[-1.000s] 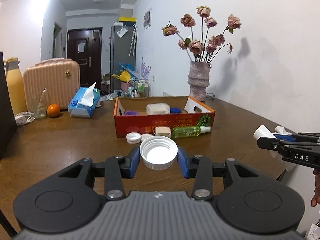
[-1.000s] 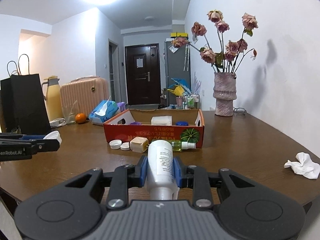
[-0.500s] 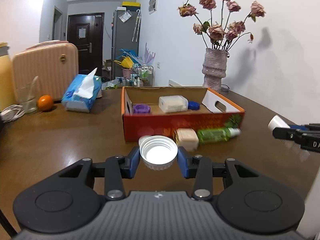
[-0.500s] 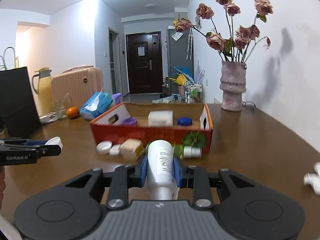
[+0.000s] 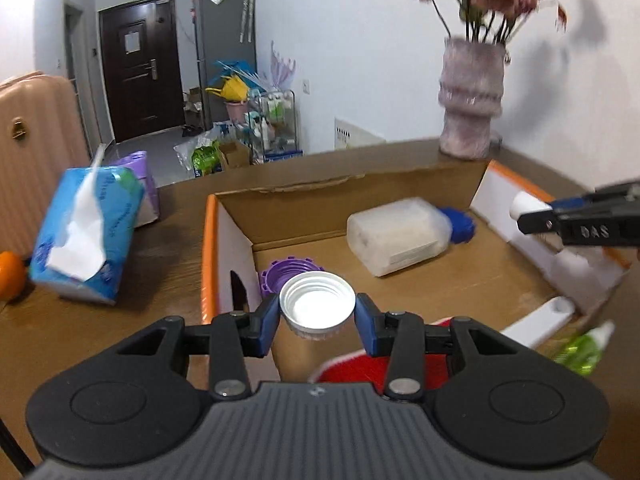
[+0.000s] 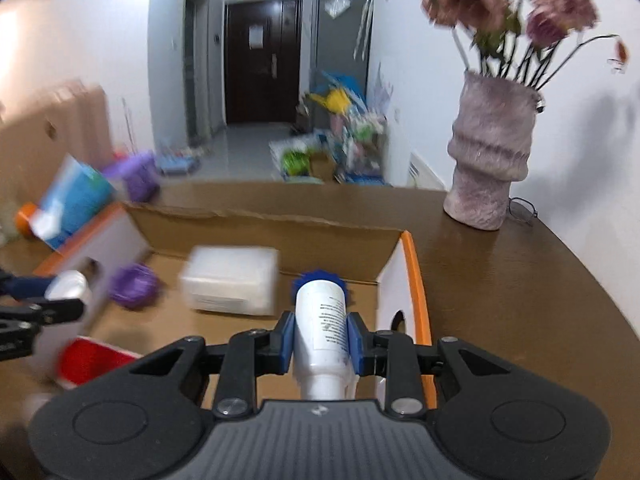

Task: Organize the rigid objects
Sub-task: 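Carry the tube and cap over the box and open both tools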

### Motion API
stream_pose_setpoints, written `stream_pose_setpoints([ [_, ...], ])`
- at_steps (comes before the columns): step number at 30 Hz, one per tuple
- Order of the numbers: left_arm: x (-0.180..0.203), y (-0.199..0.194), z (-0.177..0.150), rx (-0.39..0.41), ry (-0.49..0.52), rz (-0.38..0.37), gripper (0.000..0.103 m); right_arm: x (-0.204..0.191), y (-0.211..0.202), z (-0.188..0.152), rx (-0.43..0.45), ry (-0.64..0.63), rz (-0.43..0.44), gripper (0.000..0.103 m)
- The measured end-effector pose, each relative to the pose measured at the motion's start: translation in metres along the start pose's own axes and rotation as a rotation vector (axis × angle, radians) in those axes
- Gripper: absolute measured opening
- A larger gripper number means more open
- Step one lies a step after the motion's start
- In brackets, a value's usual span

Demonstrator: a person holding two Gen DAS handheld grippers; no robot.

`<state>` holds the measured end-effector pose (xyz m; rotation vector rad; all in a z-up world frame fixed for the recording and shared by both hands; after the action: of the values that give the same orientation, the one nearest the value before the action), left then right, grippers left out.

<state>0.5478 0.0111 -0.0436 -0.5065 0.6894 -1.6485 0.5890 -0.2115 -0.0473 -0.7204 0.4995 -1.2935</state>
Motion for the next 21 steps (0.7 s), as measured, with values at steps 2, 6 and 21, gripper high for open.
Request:
stream_pose_setpoints([
  [2, -0.002, 0.013, -0.001, 0.003, 0.014, 0.008, 0.044, 0.002, 0.020, 0.001, -0.038, -0.012, -0.022, 0.027],
  [6, 0.003, 0.015, -0.003, 0.040, 0.090, 0.034, 0.061, 0.004, 0.026, 0.007, 0.012, 0.002, -0.081, 0.045],
  [21, 0.007, -0.001, -0.003, 0.057, 0.038, 0.025, 0.080, 0.014, 0.015, 0.004, 0.077, 0.078, -0.001, 0.063],
])
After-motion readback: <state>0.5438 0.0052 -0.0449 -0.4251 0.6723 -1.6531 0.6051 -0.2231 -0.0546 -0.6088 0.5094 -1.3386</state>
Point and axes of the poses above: each gripper's, at about its wrist camera, not at the fingertips, and y roughly the way its jaws point, x to its right, z to its top, the point moved 6 cm from there along y, roughly the way its jaws point, and after that the axes turned 7 degrees about -x, right-handed, at the moved point
